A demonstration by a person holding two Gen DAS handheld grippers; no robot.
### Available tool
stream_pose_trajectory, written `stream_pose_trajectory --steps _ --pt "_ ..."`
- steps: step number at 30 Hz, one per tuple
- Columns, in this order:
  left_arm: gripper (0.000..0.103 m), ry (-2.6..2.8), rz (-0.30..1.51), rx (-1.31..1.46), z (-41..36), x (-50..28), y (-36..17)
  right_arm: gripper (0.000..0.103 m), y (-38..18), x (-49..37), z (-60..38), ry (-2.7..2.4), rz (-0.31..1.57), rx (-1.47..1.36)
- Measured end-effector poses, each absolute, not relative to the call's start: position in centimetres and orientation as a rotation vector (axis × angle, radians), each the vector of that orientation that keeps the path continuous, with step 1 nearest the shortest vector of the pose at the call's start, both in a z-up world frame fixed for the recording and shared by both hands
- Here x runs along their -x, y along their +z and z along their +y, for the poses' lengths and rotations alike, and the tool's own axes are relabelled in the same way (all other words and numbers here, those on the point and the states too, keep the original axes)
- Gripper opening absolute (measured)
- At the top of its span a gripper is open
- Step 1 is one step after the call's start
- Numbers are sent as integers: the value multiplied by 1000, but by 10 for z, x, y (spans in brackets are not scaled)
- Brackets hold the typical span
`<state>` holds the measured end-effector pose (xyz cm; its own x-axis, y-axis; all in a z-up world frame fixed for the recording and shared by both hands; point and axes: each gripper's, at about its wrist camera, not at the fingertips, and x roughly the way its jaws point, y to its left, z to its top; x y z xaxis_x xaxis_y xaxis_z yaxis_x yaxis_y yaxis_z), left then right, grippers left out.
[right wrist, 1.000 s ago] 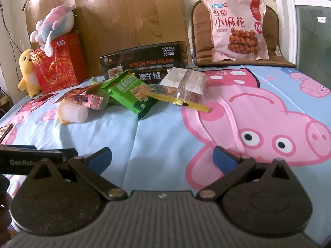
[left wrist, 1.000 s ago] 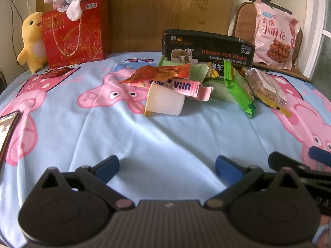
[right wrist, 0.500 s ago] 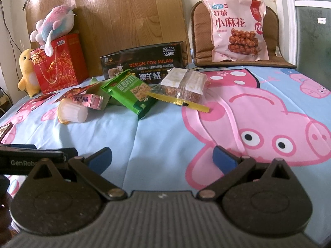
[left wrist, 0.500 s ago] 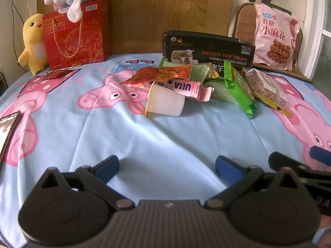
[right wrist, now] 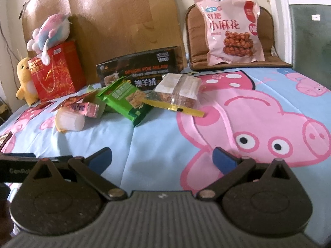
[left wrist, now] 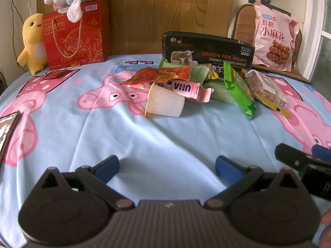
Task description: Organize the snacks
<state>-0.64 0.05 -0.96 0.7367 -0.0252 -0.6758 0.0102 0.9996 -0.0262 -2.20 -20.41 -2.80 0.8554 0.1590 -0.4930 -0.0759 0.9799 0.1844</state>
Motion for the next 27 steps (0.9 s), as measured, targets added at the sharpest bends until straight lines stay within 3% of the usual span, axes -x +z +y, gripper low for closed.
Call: stream_pose_trajectory --steps 27 --pt "103 -20 737 13 -1 4 -10 103 -30 20 -205 119 525 -166"
